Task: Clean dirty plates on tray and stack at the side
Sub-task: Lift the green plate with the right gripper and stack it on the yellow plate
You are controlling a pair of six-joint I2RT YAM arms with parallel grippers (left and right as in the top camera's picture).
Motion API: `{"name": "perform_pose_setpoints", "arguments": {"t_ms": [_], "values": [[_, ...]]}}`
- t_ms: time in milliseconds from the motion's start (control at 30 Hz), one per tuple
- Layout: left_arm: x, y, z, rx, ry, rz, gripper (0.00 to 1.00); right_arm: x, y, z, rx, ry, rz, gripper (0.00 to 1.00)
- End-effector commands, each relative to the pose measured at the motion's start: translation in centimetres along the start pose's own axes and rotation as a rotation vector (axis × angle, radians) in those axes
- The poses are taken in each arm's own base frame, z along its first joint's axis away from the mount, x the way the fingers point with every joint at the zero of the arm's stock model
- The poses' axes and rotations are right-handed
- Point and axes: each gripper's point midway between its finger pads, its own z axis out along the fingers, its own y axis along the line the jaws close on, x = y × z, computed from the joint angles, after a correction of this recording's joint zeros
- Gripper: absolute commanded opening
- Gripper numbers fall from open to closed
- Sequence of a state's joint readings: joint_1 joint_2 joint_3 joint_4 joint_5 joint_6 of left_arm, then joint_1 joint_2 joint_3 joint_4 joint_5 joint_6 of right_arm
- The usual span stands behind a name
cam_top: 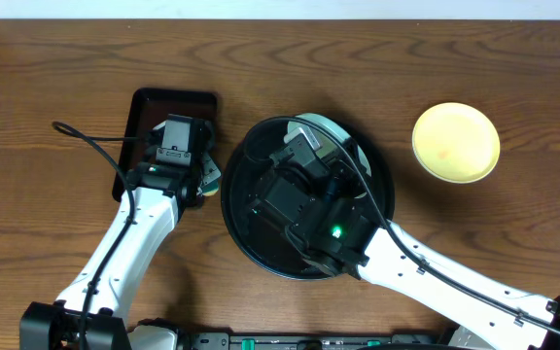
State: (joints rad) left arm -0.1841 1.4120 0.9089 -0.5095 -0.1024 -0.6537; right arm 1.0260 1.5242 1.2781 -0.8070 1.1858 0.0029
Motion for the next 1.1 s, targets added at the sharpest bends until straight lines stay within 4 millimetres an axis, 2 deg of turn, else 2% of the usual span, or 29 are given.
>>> {"name": "perform_pose_setpoints", "arguments": {"t_ms": [0,200,367,467,633,800,933,1067], "values": [[0.5,0.4,0.4,-0.012,0.018,0.008,0.08,-0.6,-1.7,-0.6,0.041,-0.020,0.035,0.01],[0.5,0.4,0.4,-0.012,0.018,0.008,0.07,0.2,-1.8,1.0,0.011,0.026,0.187,0.01],[0.5,0.4,0.4,-0.012,0.018,0.008,0.08,2.3,-0.5,4.4,-0.144,0.150,0.374,0.01],[0.5,0.4,0.4,-0.011,0.018,0.008,0.08,4.2,-0.4,7.1,-0.234,0.259,0.536,0.01],[0.5,0.4,0.4,-0.012,0.018,0.008,0.08,8.8,-2.9,11.6,-0.225,0.438,0.844,0.02],[0.5,0.5,0.4,-0.012,0.019,0.008,0.08,14.9,-6.1,15.3,-0.176,0.602,1.117,0.02],[0.5,0.4,0.4,-0.012,0.019,0.004,0.08,20.2,-8.0,17.1,-0.093,0.697,1.292,0.02],[0.5,0.4,0.4,-0.012,0.019,0.004,0.08,24.8,-8.4,18.3,-0.036,0.754,1.402,0.02]]}}
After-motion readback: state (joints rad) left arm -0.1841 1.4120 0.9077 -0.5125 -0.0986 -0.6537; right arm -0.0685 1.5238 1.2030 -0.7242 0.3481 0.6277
